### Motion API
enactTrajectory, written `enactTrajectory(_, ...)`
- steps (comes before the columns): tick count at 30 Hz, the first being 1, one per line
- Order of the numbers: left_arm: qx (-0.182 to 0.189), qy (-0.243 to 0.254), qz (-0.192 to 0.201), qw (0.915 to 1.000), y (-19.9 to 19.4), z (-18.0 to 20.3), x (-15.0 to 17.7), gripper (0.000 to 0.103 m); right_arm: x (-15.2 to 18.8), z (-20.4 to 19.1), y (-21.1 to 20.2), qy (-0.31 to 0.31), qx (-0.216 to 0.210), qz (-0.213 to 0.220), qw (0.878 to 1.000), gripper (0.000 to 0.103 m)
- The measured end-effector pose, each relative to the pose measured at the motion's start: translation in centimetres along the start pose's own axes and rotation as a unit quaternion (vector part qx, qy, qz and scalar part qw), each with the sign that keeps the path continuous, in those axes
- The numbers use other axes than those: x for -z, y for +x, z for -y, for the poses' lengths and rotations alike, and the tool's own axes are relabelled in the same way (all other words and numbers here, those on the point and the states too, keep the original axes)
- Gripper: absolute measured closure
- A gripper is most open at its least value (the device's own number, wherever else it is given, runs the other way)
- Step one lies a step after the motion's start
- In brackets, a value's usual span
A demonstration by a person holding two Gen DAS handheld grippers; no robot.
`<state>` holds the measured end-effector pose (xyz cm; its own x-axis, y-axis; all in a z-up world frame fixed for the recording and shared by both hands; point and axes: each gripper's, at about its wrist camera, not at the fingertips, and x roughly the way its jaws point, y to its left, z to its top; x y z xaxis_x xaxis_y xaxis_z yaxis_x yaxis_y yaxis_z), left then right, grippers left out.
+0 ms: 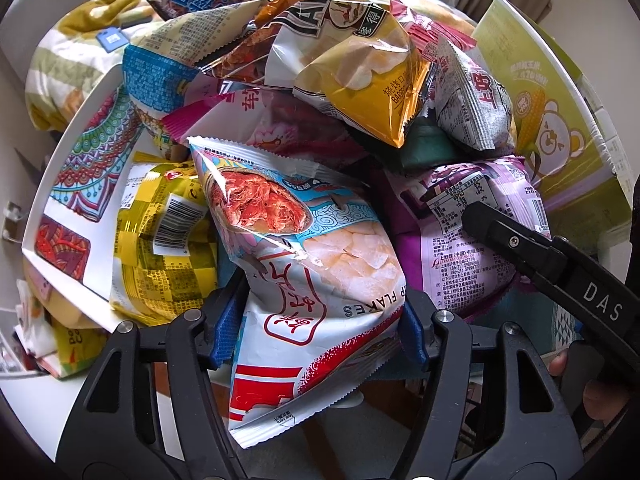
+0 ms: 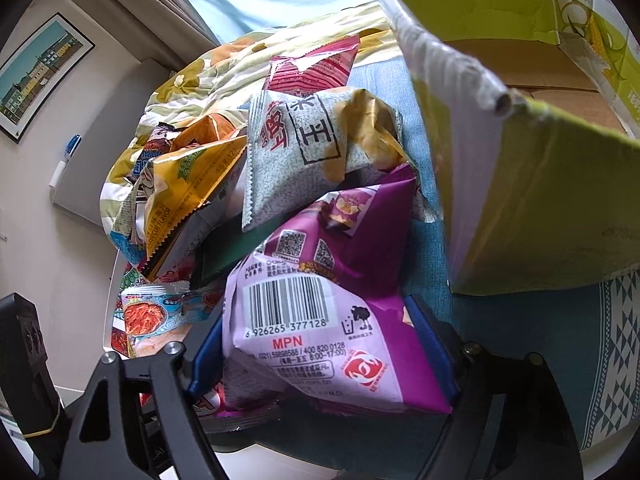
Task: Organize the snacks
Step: 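Grasp the white-red shrimp-flake bag with the left tool while the right tool grasps the purple MPN bag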
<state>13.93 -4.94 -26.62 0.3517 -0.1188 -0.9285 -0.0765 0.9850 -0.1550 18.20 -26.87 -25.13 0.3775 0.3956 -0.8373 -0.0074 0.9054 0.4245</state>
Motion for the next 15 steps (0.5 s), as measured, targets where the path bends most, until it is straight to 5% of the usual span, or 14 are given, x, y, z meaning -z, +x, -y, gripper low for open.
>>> enactTrajectory(15, 0.019, 0.057, 0.023, 0.998, -5.3, -1.5, 0.3, 0.041, 2.1, -1.4, -4.1, 0.022, 0.016, 0.023, 0.999, 0.034)
